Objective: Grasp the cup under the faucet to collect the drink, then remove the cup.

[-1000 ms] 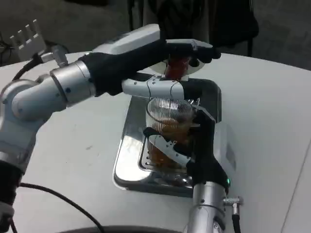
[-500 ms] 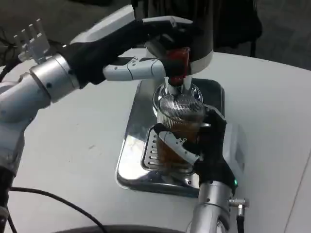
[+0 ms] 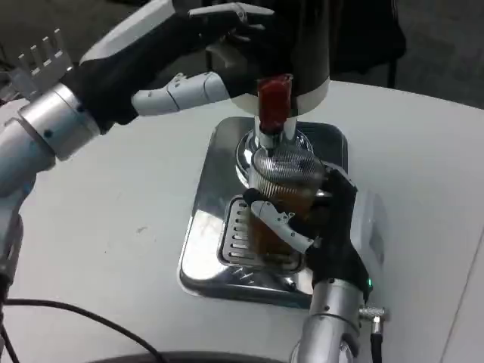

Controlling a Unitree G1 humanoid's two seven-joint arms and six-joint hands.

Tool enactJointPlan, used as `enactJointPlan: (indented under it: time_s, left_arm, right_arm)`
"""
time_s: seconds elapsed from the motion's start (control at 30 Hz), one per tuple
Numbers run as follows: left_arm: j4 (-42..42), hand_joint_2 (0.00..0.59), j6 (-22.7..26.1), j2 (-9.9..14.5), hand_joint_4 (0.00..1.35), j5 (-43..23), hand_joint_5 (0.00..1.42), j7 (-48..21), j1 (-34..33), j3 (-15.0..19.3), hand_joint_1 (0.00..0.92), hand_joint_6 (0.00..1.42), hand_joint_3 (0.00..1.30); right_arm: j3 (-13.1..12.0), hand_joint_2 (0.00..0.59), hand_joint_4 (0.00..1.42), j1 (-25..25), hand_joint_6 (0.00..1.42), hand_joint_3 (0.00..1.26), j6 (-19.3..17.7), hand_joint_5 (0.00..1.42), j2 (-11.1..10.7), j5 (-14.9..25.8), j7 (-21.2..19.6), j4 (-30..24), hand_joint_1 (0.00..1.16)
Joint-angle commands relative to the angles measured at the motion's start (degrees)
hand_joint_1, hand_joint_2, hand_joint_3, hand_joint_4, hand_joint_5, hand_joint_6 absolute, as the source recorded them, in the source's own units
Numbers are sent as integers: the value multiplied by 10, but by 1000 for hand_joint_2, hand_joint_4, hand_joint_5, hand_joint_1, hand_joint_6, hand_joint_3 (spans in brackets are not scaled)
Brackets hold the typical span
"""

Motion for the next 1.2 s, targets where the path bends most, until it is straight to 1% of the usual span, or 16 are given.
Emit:
enactJointPlan:
  time_s: [0.03,0.17,0.43,0.67,0.83,0.97,1.2]
  left_arm:
    - [-19,64,5,13,303,-12,346,17,17,17,0,372,301]
    - [-21,64,7,14,316,-12,353,16,22,21,0,374,304]
    - [-21,64,9,12,318,-14,354,21,26,24,0,384,311]
    - [-30,64,6,10,327,-29,365,31,34,35,0,392,320]
    - [-48,63,10,15,328,-43,370,37,50,49,0,408,321]
    - [-63,63,15,22,341,-55,380,39,68,62,0,424,333]
    - [-65,63,25,31,354,-62,395,46,81,79,0,432,344]
  right_arm:
    - [2,234,735,28,704,699,10,817,103,20,1,-33,769]
    - [10,230,767,51,790,734,10,870,99,19,2,-57,773]
    - [20,216,838,81,902,771,14,946,88,12,15,-106,782]
    - [24,216,847,105,927,786,22,962,79,9,30,-142,782]
    - [30,216,849,118,952,786,29,972,71,3,39,-165,782]
    - [35,216,859,138,958,793,38,987,66,2,50,-188,782]
    - [41,216,866,157,965,805,50,1003,55,-2,64,-211,782]
